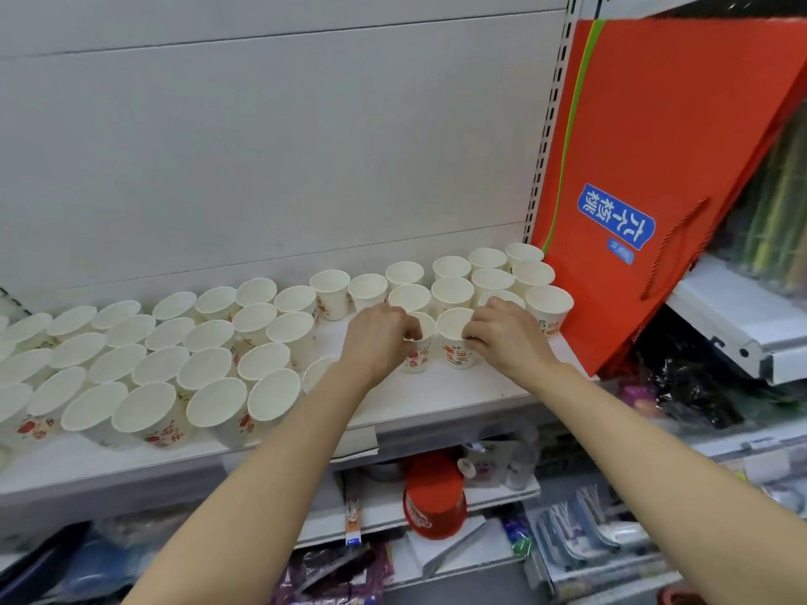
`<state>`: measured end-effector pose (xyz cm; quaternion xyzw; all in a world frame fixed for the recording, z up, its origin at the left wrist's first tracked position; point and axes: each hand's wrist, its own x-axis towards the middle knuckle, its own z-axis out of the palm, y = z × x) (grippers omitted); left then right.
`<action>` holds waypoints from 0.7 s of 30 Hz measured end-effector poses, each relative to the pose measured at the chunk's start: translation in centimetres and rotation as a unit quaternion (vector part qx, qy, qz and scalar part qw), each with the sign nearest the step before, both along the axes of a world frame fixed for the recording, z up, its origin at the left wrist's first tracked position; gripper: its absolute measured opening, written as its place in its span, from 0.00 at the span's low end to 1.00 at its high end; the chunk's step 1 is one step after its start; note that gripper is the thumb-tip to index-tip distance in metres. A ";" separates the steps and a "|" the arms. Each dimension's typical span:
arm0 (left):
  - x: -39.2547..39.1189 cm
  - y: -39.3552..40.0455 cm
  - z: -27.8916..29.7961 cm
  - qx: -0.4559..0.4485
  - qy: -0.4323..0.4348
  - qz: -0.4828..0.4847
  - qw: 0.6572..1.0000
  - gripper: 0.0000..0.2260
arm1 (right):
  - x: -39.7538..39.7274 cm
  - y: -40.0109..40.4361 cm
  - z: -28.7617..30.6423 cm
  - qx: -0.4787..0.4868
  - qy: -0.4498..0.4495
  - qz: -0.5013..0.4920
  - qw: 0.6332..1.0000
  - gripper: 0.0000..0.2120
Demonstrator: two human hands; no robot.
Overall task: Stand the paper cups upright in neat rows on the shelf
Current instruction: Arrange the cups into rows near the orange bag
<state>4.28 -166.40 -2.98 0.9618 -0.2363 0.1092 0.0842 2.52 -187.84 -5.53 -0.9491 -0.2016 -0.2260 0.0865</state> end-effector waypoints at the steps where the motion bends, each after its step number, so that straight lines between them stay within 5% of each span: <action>1: 0.0 -0.1 0.0 -0.001 -0.003 0.008 1.000 0.05 | 0.2 -0.1 -0.1 0.003 -0.001 0.004 1.000 0.03; 12: -4.0 4.0 0.2 -0.057 -0.034 0.100 0.993 0.09 | -0.3 0.5 -1.4 0.089 -0.087 0.045 0.991 0.07; 18: -8.7 12.9 0.3 -0.100 -0.085 0.238 0.962 0.02 | -3.0 6.9 -3.6 0.122 -0.091 0.183 0.971 0.02; 21: -10.2 15.2 0.2 -0.097 -0.058 0.256 0.960 0.08 | -3.6 10.5 -3.4 0.123 -0.073 0.213 0.966 0.03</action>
